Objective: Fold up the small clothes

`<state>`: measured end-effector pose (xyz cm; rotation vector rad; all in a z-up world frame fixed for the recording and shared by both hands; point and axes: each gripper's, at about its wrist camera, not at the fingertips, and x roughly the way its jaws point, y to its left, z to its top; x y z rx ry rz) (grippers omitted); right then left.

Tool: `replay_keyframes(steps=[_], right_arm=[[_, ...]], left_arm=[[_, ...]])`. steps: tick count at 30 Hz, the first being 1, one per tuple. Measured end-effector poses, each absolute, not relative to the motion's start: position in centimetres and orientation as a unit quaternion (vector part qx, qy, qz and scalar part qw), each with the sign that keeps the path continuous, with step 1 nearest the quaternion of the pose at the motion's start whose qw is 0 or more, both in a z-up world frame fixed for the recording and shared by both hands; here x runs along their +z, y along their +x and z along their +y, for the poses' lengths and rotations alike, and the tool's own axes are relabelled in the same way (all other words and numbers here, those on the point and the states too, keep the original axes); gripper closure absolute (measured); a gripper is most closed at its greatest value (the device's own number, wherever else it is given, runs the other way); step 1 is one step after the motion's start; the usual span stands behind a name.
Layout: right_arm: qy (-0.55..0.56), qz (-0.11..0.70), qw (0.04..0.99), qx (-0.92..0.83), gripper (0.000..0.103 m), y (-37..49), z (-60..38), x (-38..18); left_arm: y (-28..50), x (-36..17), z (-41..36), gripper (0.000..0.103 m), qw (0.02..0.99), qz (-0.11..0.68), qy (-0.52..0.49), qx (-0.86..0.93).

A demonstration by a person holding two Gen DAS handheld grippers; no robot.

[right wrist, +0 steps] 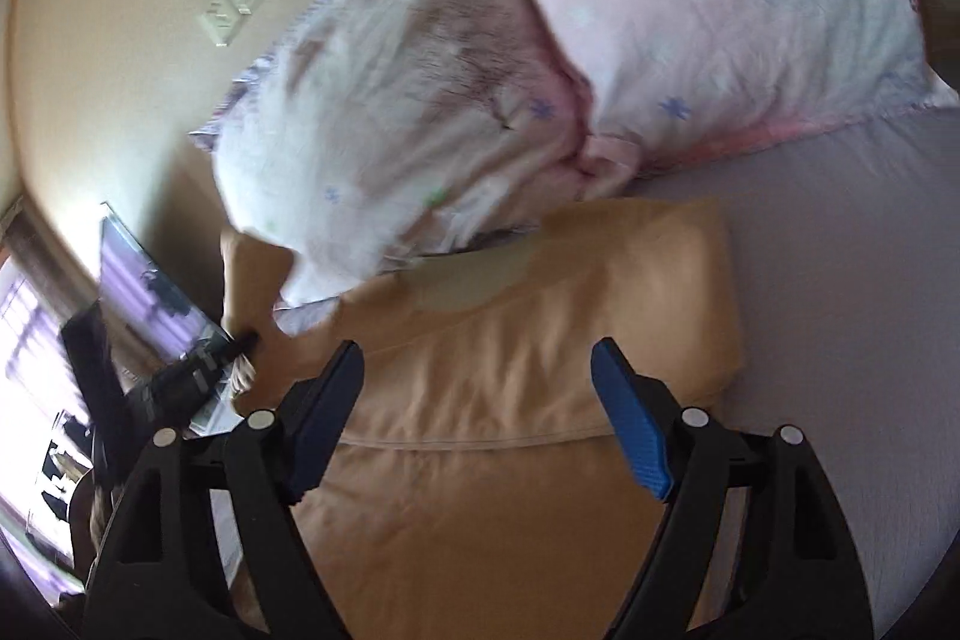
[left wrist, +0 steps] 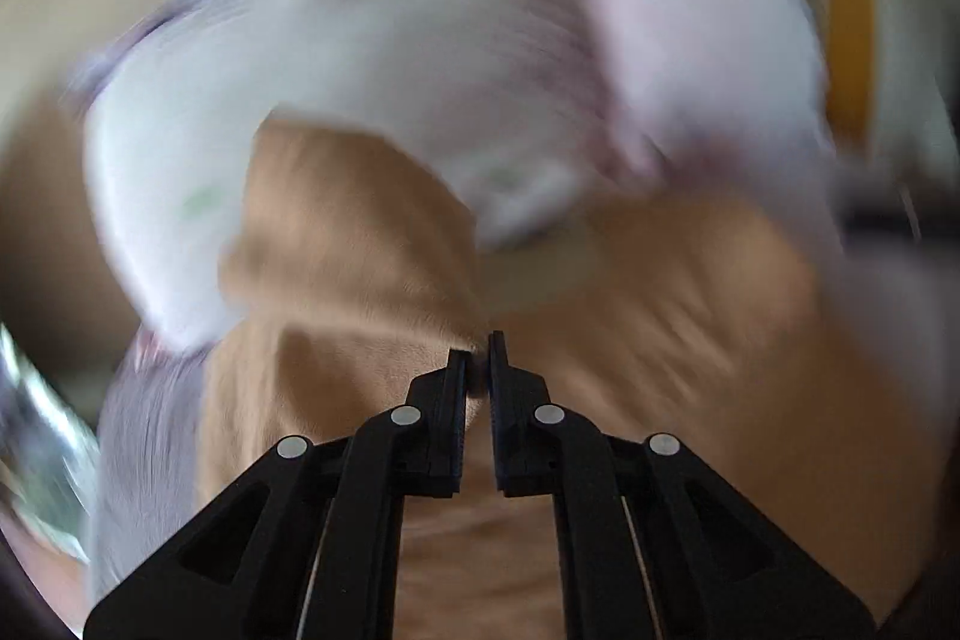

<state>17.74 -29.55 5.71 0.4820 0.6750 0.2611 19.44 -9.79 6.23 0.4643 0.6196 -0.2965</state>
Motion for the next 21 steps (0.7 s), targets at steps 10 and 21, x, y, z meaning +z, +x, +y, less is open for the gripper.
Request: replay_keyframes(steps=[10, 21], right_arm=[[0.198, 0.432, 0.875, 0.09, 0.069, 22.7, -30.4, 2.4], [0.074, 0.453, 0.886, 0.061, 0.079, 21.6, -27.9, 0.7]], left_arm=[[9.7, 1.5, -11.0, 0.066, 0.882, 0.284, 0.341, -0.156], [11.2, 0.8, 0.1, 0.061, 0.896, 0.372, 0.238, -0.052]])
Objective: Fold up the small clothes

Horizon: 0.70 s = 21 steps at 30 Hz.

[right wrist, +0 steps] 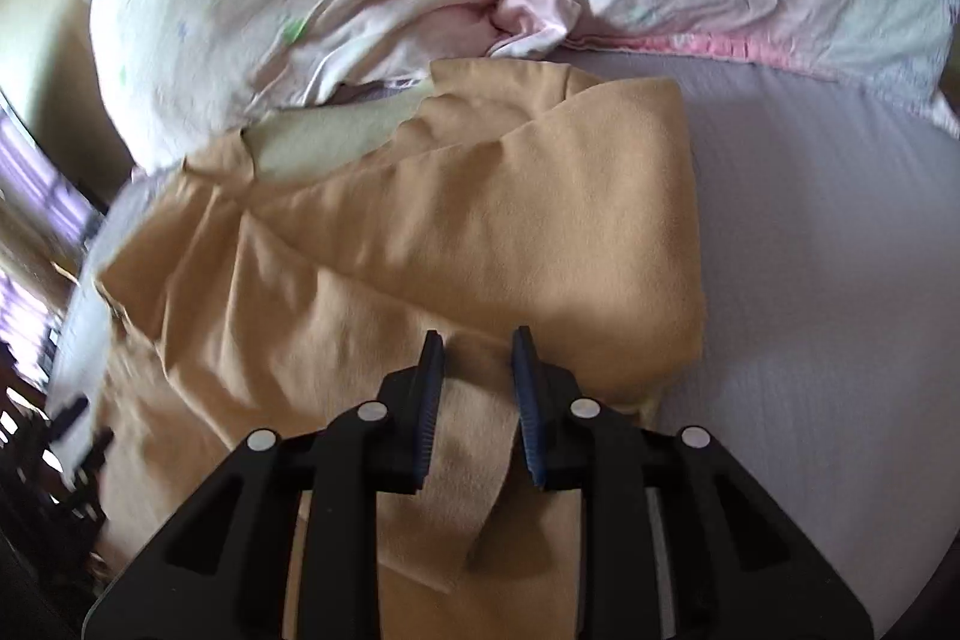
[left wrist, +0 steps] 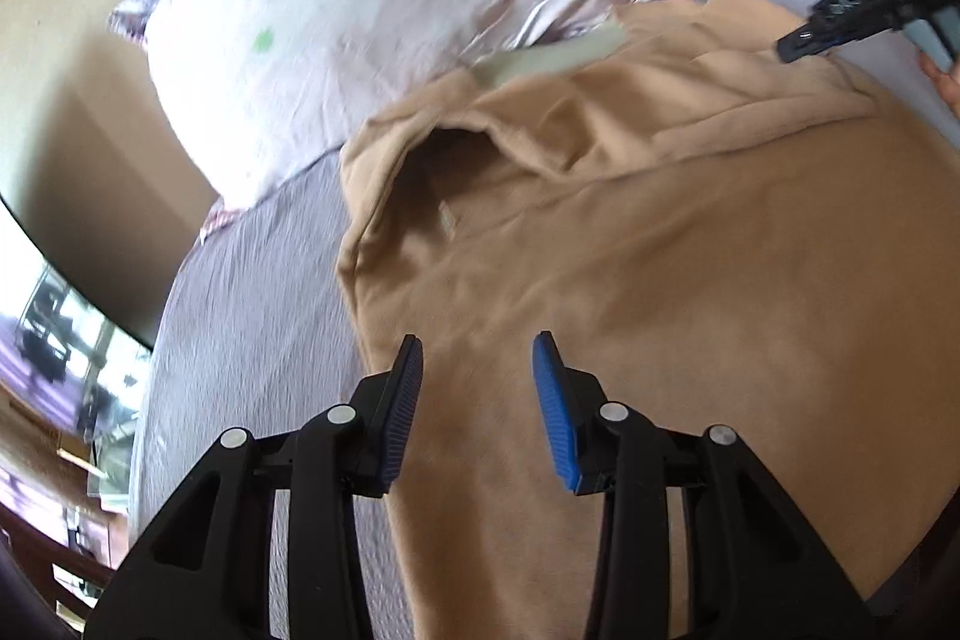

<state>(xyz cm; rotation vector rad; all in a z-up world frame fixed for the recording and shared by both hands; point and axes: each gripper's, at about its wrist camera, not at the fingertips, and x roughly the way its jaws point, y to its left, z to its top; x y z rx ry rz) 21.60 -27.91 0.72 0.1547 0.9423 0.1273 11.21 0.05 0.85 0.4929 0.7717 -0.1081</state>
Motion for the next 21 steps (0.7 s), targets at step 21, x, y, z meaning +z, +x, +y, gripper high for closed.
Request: replay_keyframes(steps=[21], right_arm=[[0.02, 0.39, 0.92, -0.031, 0.086, 26.7, -28.8, 3.1]], left_arm=[[11.8, 0.2, 1.2, 0.05, 0.902, 0.384, 0.191, -0.046]])
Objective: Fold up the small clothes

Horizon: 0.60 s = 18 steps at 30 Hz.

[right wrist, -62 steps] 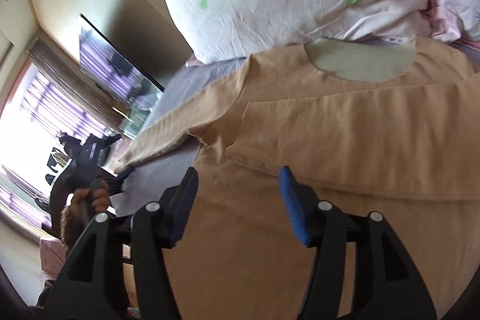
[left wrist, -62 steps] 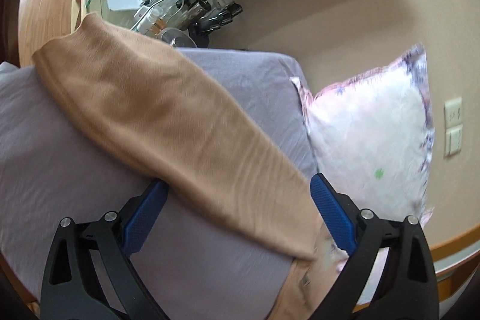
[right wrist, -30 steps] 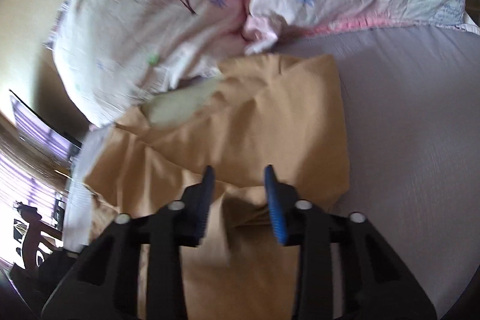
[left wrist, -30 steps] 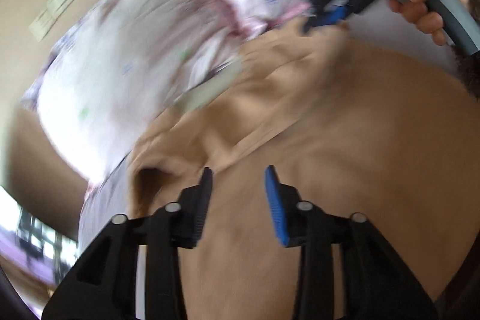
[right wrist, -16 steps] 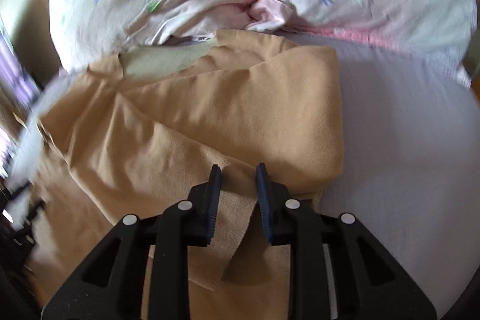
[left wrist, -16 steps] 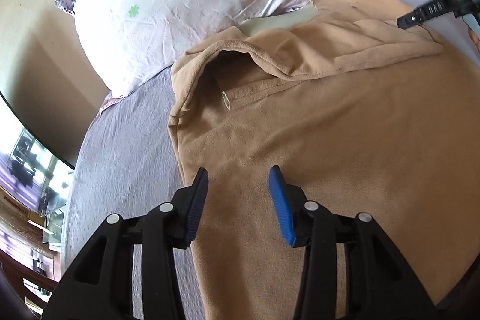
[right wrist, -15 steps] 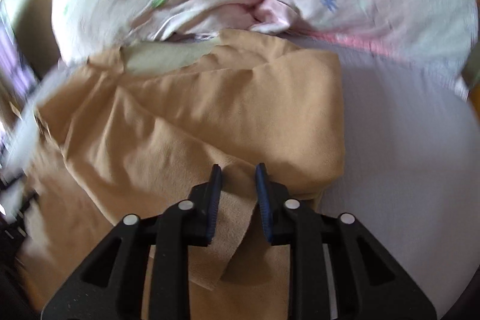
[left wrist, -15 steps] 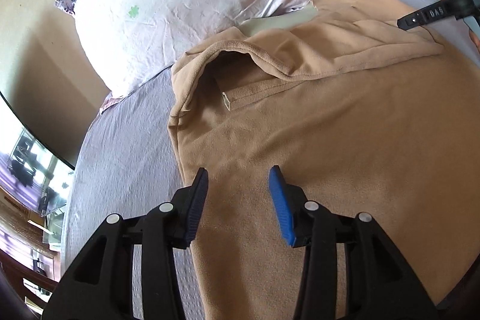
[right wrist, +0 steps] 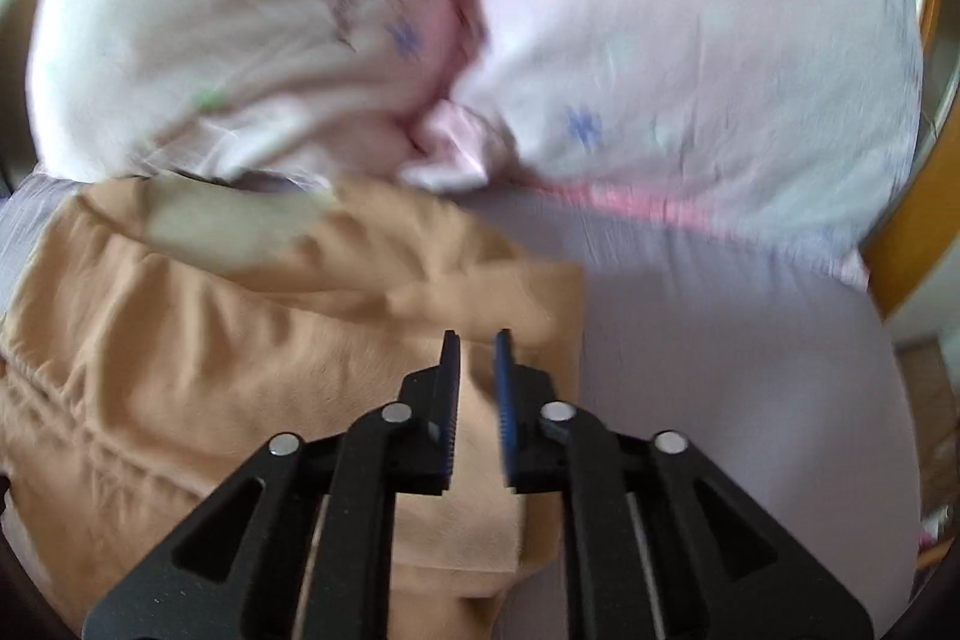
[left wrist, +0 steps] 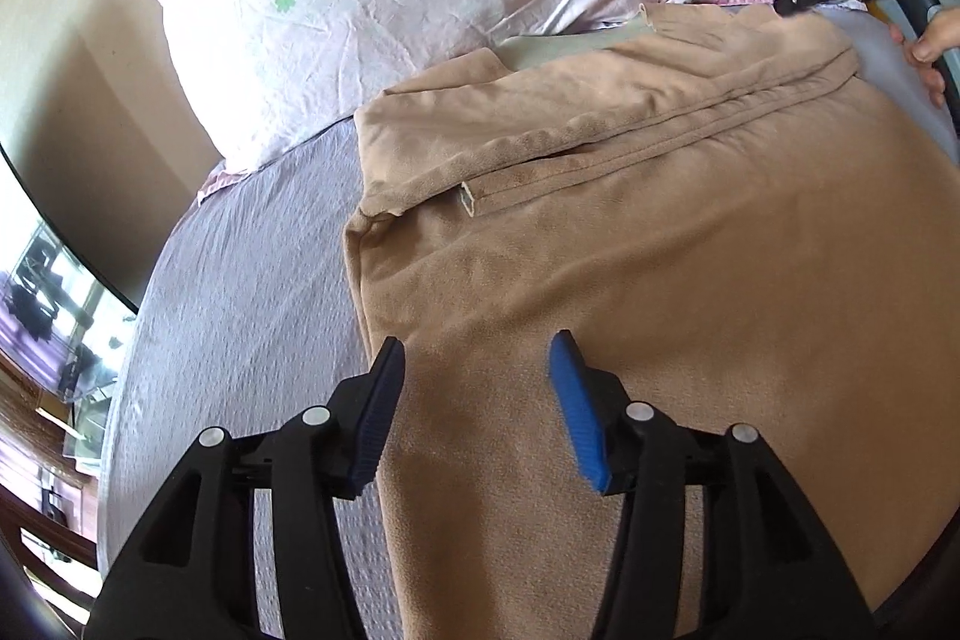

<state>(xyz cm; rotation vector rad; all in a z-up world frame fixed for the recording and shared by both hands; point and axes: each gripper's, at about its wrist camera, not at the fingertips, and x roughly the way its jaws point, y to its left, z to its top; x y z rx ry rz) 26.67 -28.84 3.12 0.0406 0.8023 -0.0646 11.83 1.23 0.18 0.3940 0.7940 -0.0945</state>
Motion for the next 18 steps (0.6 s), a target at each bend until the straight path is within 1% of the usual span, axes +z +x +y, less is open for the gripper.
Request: replay_keyframes(steps=[1, 2, 4, 6, 7, 8, 9, 11, 13, 14, 15, 16, 17, 18], right_arm=[[0.062, 0.377, 0.924, -0.002, 0.084, 26.0, -29.4, 3.5], [0.083, 0.372, 0.924, 0.017, 0.084, 25.4, -29.6, 3.7], [0.1, 0.384, 0.917, 0.05, 0.083, 24.7, -29.4, 3.2], [0.096, 0.424, 0.899, 0.055, 0.074, 25.1, -28.9, 1.3], [0.088, 0.457, 0.884, 0.048, 0.068, 25.7, -28.7, -0.2], [0.077, 0.43, 0.898, 0.055, 0.067, 25.3, -28.7, -0.2], [0.072, 0.441, 0.893, 0.058, 0.067, 25.3, -28.6, -0.2], [0.102, 0.433, 0.893, 0.07, 0.065, 23.9, -29.1, 0.6], [0.113, 0.403, 0.898, 0.135, 0.062, 20.5, -29.0, 2.2], [0.11, 0.392, 0.899, 0.161, 0.05, 18.8, -28.8, 2.7], [0.101, 0.38, 0.897, 0.202, 0.042, 16.1, -28.5, 3.3], [0.093, 0.374, 0.893, 0.232, 0.029, 14.0, -28.2, 3.7], [0.079, 0.368, 0.884, 0.276, 0.025, 11.0, -27.9, 3.8], [0.066, 0.364, 0.876, 0.309, 0.024, 8.4, -28.0, 4.1]], left_arm=[[11.8, 0.2, 1.4, 0.05, 0.903, 0.385, 0.187, -0.046], [11.9, 0.2, 1.5, 0.049, 0.903, 0.385, 0.182, -0.047], [12.1, 0.2, 1.7, 0.047, 0.904, 0.387, 0.175, -0.046], [12.3, 0.3, 1.8, 0.047, 0.905, 0.388, 0.167, -0.046], [12.3, 0.3, 1.8, 0.047, 0.906, 0.387, 0.164, -0.046], [12.3, 0.3, 1.9, 0.047, 0.907, 0.387, 0.161, -0.045], [12.1, 0.4, 2.1, 0.047, 0.908, 0.388, 0.151, -0.048], [11.2, 1.1, 3.0, 0.047, 0.91, 0.39, 0.121, -0.069], [9.6, 2.1, 4.3, 0.047, 0.916, 0.378, 0.093, -0.094], [8.4, 2.8, 5.5, 0.046, 0.918, 0.372, 0.069, -0.12], [7.5, 3.2, 6.5, 0.039, 0.917, 0.369, 0.047, -0.145], [6.6, 3.5, 7.5, 0.034, 0.914, 0.367, 0.022, -0.17], [5.2, 3.8, 9.1, 0.032, 0.909, 0.363, -0.013, -0.204], [4.3, 3.8, 10.1, 0.032, 0.904, 0.361, -0.032, -0.226]])
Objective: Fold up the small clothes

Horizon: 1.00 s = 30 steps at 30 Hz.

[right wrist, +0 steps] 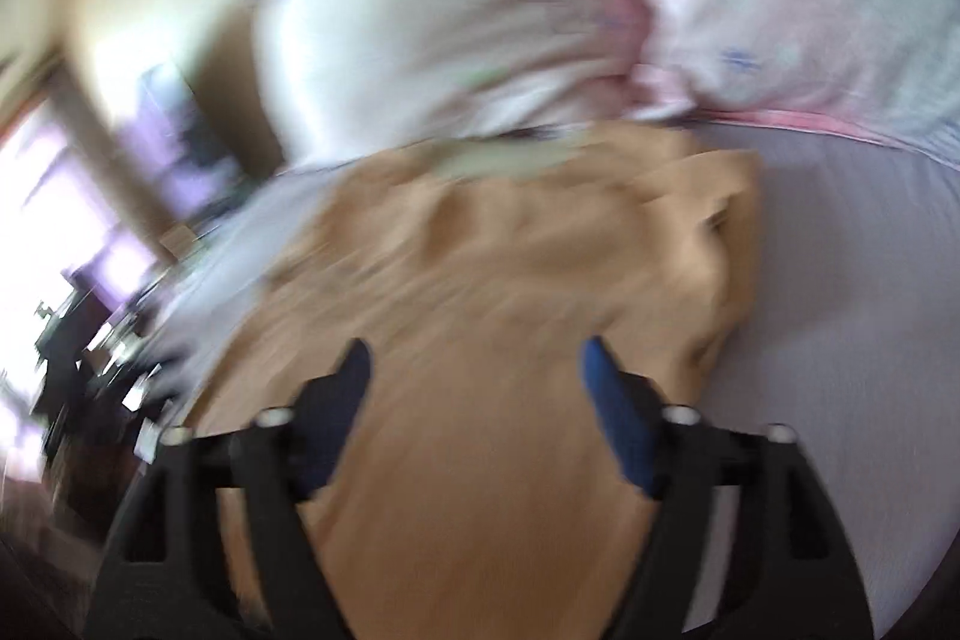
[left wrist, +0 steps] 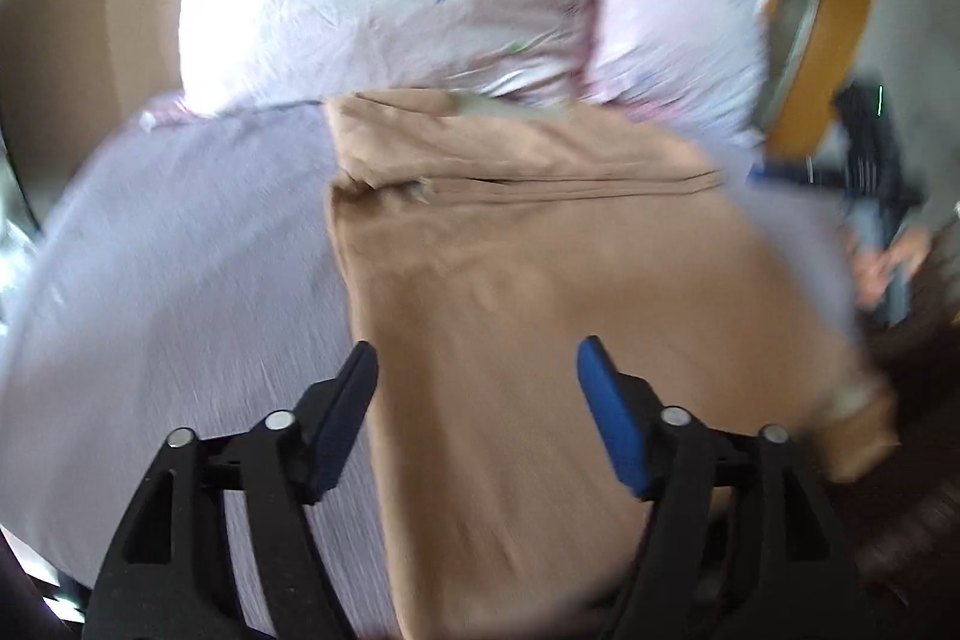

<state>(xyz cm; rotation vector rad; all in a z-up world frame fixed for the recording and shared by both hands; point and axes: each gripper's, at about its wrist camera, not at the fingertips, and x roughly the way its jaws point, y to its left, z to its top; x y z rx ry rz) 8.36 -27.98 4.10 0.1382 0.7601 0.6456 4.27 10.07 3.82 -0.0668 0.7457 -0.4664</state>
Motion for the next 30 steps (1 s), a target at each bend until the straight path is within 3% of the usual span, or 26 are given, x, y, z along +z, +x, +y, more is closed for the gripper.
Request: replay_keyframes(steps=[2, 8, 16, 18, 20, 21, 22, 23, 24, 25, 30], right_arm=[[0.055, 0.364, 0.854, 0.368, 0.015, 3.0, -28.6, 3.5], [0.133, 0.422, 0.831, 0.338, 0.012, -7.4, -34.2, -1.4], [0.204, 0.467, 0.81, 0.291, 0.013, -6.9, -36.1, -7.2], [0.221, 0.466, 0.798, 0.312, 0.018, -5.4, -35.7, -8.3], [0.239, 0.463, 0.786, 0.334, 0.033, -4.3, -35.2, -9.3], [0.246, 0.46, 0.782, 0.341, 0.038, -4.3, -35.1, -9.6], [0.257, 0.456, 0.776, 0.352, 0.054, -4.2, -35.0, -10.1], [0.262, 0.453, 0.774, 0.357, 0.079, -4.2, -34.9, -10.2], [0.266, 0.448, 0.771, 0.366, 0.094, -4.3, -34.9, -10.4], [0.267, 0.442, 0.772, 0.371, 0.097, -4.6, -34.9, -10.3], [0.247, 0.365, 0.795, 0.417, 0.098, -5.0, -35.2, -5.1]], left_arm=[[1.8, 3.4, 12.2, 0.032, 0.894, 0.358, -0.068, -0.259], [-3.8, -0.2, 15.9, 0.03, 0.863, 0.391, -0.144, -0.285], [-2.4, -5.2, 14.8, 0.03, 0.827, 0.45, -0.166, -0.294], [-1.5, -5.5, 14.6, 0.03, 0.825, 0.442, -0.188, -0.298], [-1.0, -5.4, 14.5, 0.032, 0.818, 0.436, -0.21, -0.311], [-0.6, -5.5, 14.2, 0.04, 0.81, 0.435, -0.224, -0.324], [-0.5, -5.6, 14.1, 0.053, 0.803, 0.436, -0.234, -0.332], [-0.2, -5.7, 14.1, 0.06, 0.798, 0.438, -0.243, -0.336], [0.0, -6.0, 14.3, 0.077, 0.788, 0.44, -0.264, -0.339], [0.0, -6.1, 14.7, 0.094, 0.779, 0.439, -0.286, -0.345], [-0.5, -2.5, 16.2, 0.099, 0.784, 0.394, -0.318, -0.359]])
